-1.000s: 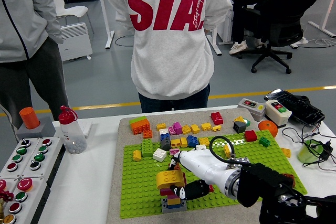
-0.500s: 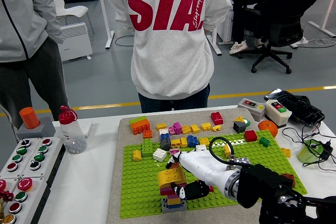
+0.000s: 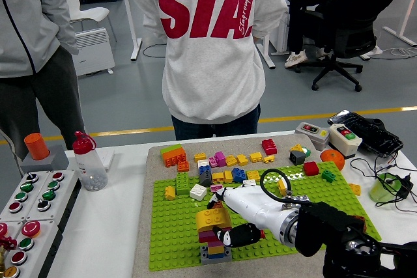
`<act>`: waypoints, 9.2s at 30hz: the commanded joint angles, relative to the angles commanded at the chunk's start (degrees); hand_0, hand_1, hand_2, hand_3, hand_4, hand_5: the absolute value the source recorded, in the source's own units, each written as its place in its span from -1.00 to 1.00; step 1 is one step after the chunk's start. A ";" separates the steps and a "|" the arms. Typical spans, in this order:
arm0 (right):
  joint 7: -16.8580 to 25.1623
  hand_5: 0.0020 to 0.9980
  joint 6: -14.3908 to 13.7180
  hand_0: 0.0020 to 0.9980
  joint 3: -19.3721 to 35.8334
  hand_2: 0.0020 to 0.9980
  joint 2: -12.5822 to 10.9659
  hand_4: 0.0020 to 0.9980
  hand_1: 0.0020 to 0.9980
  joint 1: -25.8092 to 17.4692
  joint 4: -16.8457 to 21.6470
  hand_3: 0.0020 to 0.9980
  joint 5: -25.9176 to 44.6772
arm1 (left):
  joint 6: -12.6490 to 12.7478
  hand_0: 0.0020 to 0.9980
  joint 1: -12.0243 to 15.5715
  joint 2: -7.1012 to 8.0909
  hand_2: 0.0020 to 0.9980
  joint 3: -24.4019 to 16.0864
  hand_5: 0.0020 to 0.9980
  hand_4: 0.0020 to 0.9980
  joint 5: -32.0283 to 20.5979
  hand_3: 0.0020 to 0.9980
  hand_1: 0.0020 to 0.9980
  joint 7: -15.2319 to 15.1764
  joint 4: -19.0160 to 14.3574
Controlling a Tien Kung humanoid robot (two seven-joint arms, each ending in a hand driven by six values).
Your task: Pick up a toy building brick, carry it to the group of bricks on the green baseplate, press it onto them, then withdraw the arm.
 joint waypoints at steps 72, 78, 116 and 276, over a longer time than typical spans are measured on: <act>12.91 -0.13 -7.01 0.88 7.86 0.89 -1.92 0.48 0.78 -3.92 0.00 0.82 9.72 | -0.19 0.31 0.13 -0.09 0.35 -0.61 1.00 -0.44 0.83 0.14 0.38 0.11 0.00; 21.09 -0.43 -15.66 0.46 8.42 0.33 -3.31 -0.10 0.41 -5.29 0.00 0.21 6.01 | -0.20 0.31 -0.02 -0.09 0.35 -0.70 1.00 -0.45 0.83 0.15 0.38 0.09 0.00; 36.84 -0.38 -17.75 0.22 -1.67 0.18 -3.83 -0.23 0.21 -3.94 0.00 0.10 -12.23 | -0.35 0.30 0.15 -0.15 0.35 -1.05 1.00 -0.44 1.74 0.15 0.38 0.26 0.00; 34.89 -0.39 -19.30 0.11 0.65 0.18 -1.78 -0.25 0.19 -9.52 -7.48 0.10 -11.19 | -0.51 0.30 0.27 -0.32 0.35 -0.74 1.00 -0.44 1.64 0.15 0.38 0.39 0.00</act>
